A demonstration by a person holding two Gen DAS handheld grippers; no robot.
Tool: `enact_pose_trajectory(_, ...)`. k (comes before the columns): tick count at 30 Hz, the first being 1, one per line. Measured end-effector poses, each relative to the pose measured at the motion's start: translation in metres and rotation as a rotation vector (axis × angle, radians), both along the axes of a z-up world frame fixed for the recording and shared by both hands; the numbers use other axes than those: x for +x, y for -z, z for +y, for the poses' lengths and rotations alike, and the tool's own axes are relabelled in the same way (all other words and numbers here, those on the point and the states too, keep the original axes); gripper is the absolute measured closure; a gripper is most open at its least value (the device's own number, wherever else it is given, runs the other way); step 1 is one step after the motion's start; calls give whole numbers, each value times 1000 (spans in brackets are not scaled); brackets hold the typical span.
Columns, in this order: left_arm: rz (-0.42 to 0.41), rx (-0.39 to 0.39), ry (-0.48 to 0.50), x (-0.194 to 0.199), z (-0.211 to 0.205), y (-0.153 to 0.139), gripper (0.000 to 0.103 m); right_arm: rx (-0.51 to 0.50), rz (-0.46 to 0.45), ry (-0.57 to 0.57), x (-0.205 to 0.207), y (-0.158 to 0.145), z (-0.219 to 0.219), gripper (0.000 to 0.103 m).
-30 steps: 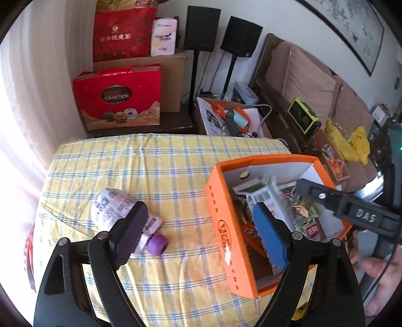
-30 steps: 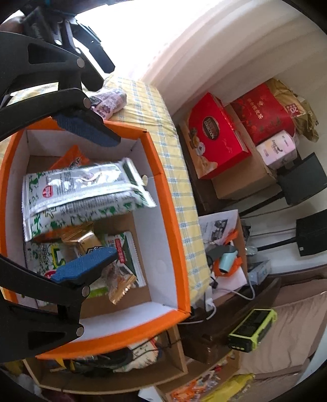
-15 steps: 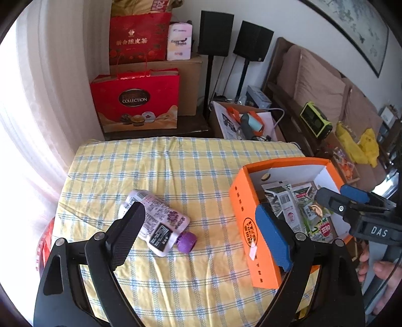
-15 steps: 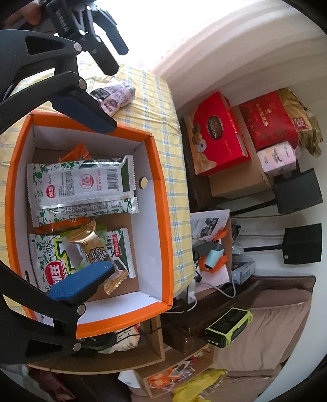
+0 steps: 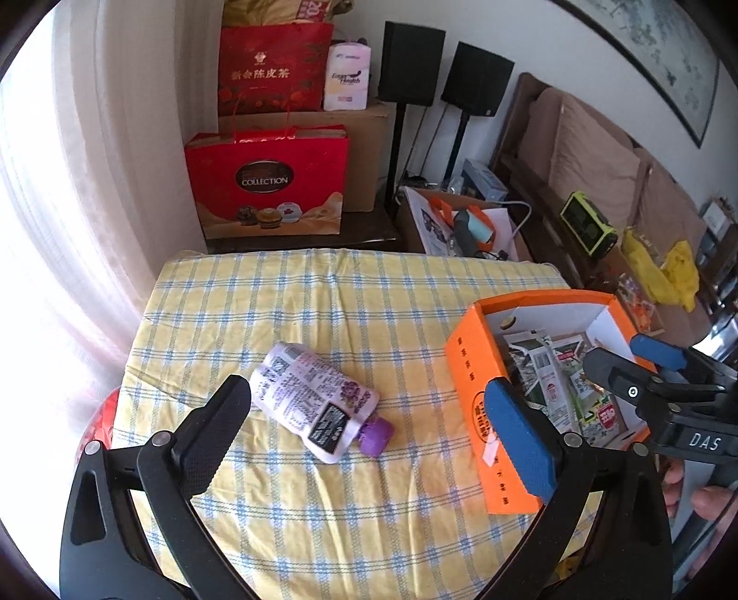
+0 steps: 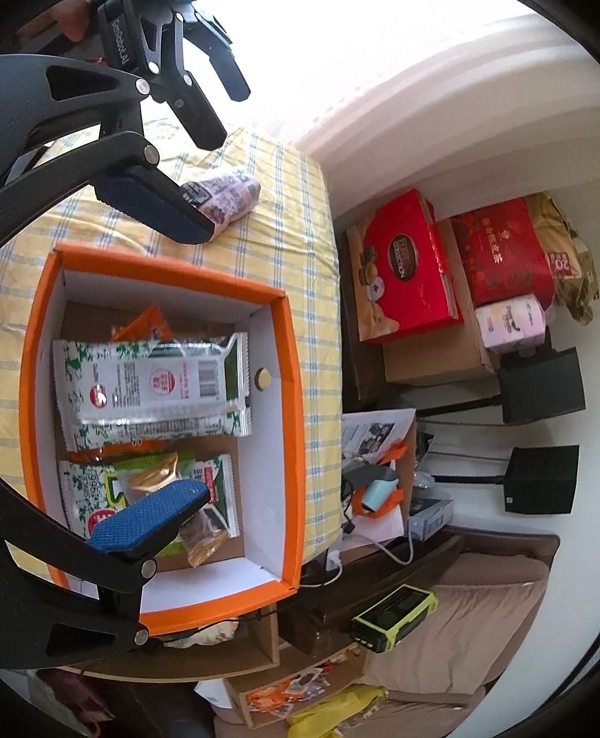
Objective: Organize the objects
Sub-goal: 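Withdraw both tools and move the right tool toward the purple-capped pouch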
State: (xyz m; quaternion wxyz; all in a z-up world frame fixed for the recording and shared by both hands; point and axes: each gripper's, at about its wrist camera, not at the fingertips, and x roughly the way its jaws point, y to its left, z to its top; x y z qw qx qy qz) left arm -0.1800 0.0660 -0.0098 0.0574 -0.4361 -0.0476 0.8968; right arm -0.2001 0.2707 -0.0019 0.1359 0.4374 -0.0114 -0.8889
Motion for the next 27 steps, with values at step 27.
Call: enact_pose_trajectory(27,-28,3,-113,3,-96,11,1,60,11,-130,1,3,-95,0)
